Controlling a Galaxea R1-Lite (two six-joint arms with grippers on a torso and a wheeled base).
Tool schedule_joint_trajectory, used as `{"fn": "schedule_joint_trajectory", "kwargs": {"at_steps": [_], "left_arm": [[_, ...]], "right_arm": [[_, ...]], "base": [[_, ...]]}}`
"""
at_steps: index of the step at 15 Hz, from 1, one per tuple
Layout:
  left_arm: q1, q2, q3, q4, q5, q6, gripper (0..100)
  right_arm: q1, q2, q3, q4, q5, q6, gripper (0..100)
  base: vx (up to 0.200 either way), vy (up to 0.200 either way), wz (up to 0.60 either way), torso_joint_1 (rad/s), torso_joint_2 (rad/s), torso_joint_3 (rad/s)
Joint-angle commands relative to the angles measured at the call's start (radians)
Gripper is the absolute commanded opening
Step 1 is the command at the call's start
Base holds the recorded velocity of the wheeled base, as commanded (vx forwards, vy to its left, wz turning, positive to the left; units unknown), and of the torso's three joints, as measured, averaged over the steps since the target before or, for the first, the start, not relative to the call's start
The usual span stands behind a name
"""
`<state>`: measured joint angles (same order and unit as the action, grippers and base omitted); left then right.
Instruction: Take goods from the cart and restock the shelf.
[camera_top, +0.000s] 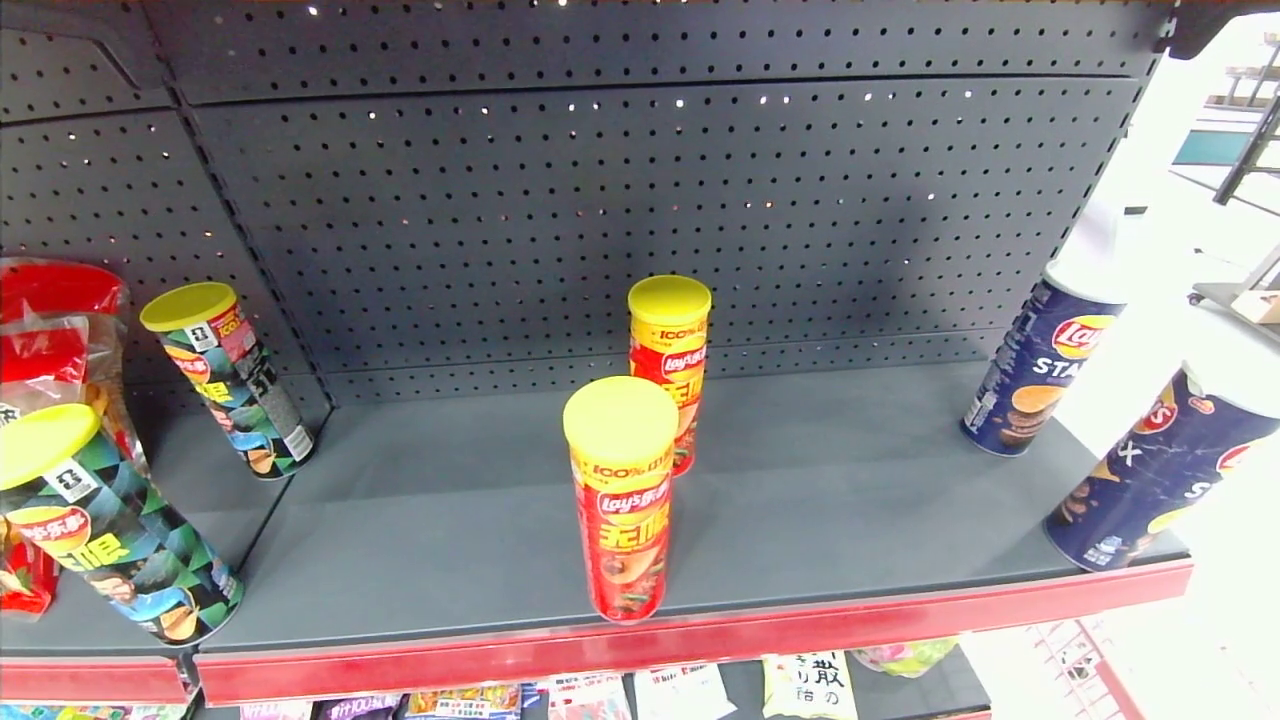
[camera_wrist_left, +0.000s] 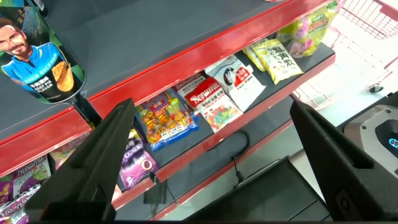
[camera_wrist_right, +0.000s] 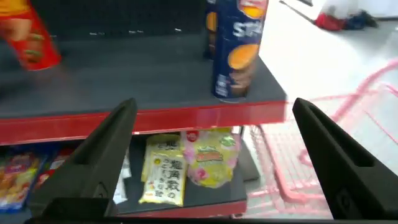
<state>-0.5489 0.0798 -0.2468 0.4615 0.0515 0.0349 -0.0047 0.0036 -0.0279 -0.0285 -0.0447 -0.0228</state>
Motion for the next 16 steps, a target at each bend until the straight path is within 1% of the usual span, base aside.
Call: {"fn": "schedule_joint_trajectory", "kwargs": {"at_steps": [1,2,3,4,5,6,8,9,10,11,12,13,14,15,16], "left_arm": [[0.0,-0.003,0.0,-0.001,0.001,0.0,100],[0.0,-0.005,0.0,0.0,0.001,0.0,100],[0.0,-0.005,0.0,-0.001,0.001,0.0,100],[0.0,-0.005,0.0,-0.001,-0.001,0.0,100],[0.0,-0.005,0.0,0.0,-0.001,0.0,100],[0.0,-0.005,0.0,0.0,-0.001,0.0,100],[0.0,-0.005,0.0,0.0,-0.001,0.0,100],[0.0,-0.012,0.0,0.0,-0.001,0.0,100],[0.0,-0.015,0.0,-0.001,0.005,0.0,100],[0.0,-0.017,0.001,-0.001,0.008,0.0,100],[0.0,-0.009,-0.002,-0.006,0.008,0.0,100],[0.0,0.02,-0.008,-0.041,0.002,0.0,100],[0.0,0.051,-0.011,-0.081,-0.001,0.0,100],[0.0,0.067,-0.012,-0.109,-0.002,0.0,100],[0.0,0.081,-0.019,-0.116,-0.002,0.0,100]], "right_arm": [[0.003,-0.004,0.013,0.001,-0.017,-0.006,100],[0.003,-0.004,0.02,-0.01,-0.018,-0.019,100],[0.003,-0.004,0.019,-0.007,-0.012,0.009,100],[0.003,-0.004,0.017,-0.008,0.026,0.035,100],[0.003,-0.004,0.017,-0.01,0.054,0.023,100],[0.003,-0.004,0.016,-0.004,0.057,0.014,100],[0.005,0.012,0.016,0.002,0.042,0.024,100],[0.002,0.01,0.016,0.002,-0.003,0.087,100],[0.003,-0.002,0.016,-0.005,-0.012,0.126,100],[0.003,-0.002,0.017,-0.008,-0.014,0.084,100],[0.005,-0.004,0.014,0.002,0.008,0.061,100],[0.005,-0.004,0.019,-0.004,0.117,0.029,100],[0.003,-0.004,0.028,0.01,0.14,-0.065,100],[0.003,-0.004,0.028,0.019,0.137,-0.036,100],[0.003,-0.004,0.028,0.021,0.117,0.017,100]], "base": [[0.0,0.0,0.0,0.0,0.0,0.0],[0.0,0.0,0.0,0.0,0.0,0.0],[0.0,0.0,0.0,0.0,0.0,0.0],[0.0,0.0,0.0,0.0,0.0,0.0],[0.0,0.0,0.0,0.0,0.0,0.0],[0.0,0.0,0.0,0.0,0.0,0.0],[0.0,0.0,0.0,0.0,0.0,0.0],[0.0,0.0,0.0,0.0,0.0,0.0],[0.0,0.0,0.0,0.0,0.0,0.0],[0.0,0.0,0.0,0.0,0.0,0.0],[0.0,0.0,0.0,0.0,0.0,0.0],[0.0,0.0,0.0,0.0,0.0,0.0],[0.0,0.0,0.0,0.0,0.0,0.0],[0.0,0.0,0.0,0.0,0.0,0.0],[0.0,0.0,0.0,0.0,0.0,0.0]]}}
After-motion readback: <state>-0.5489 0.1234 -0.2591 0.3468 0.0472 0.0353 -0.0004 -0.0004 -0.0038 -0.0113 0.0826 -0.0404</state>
